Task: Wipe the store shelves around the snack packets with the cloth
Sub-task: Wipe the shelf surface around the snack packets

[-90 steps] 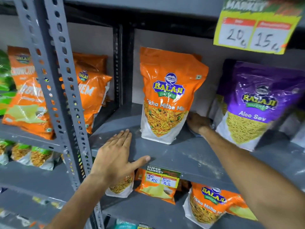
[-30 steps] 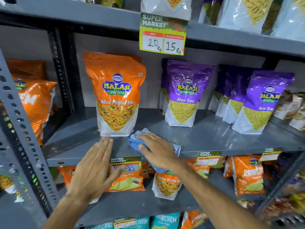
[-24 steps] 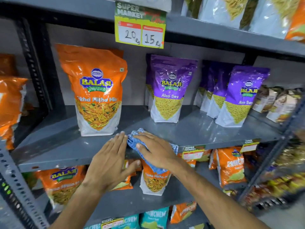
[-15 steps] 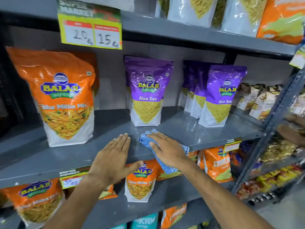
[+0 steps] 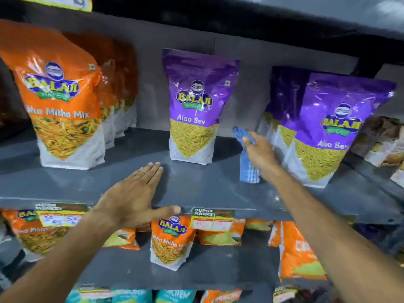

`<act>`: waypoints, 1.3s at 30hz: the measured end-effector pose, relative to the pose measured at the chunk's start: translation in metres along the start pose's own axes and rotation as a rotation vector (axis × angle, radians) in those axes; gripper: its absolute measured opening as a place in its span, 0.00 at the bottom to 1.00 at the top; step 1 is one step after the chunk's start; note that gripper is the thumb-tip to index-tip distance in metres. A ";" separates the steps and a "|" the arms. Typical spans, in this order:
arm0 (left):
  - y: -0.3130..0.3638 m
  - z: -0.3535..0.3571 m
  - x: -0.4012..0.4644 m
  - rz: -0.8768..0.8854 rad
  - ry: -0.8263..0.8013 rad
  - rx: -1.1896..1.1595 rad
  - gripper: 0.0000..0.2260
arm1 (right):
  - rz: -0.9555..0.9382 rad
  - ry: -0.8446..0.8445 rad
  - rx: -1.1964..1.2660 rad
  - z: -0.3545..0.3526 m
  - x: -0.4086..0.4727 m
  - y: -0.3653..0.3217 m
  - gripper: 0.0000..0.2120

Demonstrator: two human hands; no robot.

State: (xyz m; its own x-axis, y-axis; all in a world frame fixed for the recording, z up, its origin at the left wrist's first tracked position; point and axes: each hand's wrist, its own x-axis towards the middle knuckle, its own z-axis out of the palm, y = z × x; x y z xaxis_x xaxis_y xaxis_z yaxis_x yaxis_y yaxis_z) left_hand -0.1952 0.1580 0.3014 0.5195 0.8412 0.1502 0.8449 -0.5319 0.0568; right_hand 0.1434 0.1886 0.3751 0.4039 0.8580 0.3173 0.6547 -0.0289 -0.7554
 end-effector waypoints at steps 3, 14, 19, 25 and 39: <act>0.001 -0.002 0.000 -0.014 -0.014 0.019 0.64 | -0.012 -0.118 -0.071 0.025 0.071 0.022 0.16; -0.002 -0.001 -0.001 -0.044 -0.051 0.005 0.59 | -0.174 -0.408 -0.457 0.057 0.117 0.037 0.15; 0.000 -0.003 -0.002 -0.056 -0.065 -0.010 0.59 | -0.176 -0.429 -0.418 0.068 0.122 0.080 0.16; 0.004 -0.008 -0.003 -0.039 -0.092 -0.033 0.59 | -0.247 -0.407 -0.474 0.022 0.004 0.022 0.24; 0.003 -0.012 -0.008 0.017 -0.109 -0.035 0.59 | -0.281 -0.438 -0.012 -0.021 -0.141 0.016 0.20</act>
State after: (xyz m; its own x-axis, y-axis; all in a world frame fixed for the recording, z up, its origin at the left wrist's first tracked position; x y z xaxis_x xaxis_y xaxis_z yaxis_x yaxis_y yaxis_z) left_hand -0.1979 0.1486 0.3118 0.5460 0.8366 0.0434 0.8319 -0.5476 0.0895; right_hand 0.1107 0.0567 0.3302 -0.0923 0.9675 0.2354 0.7074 0.2301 -0.6683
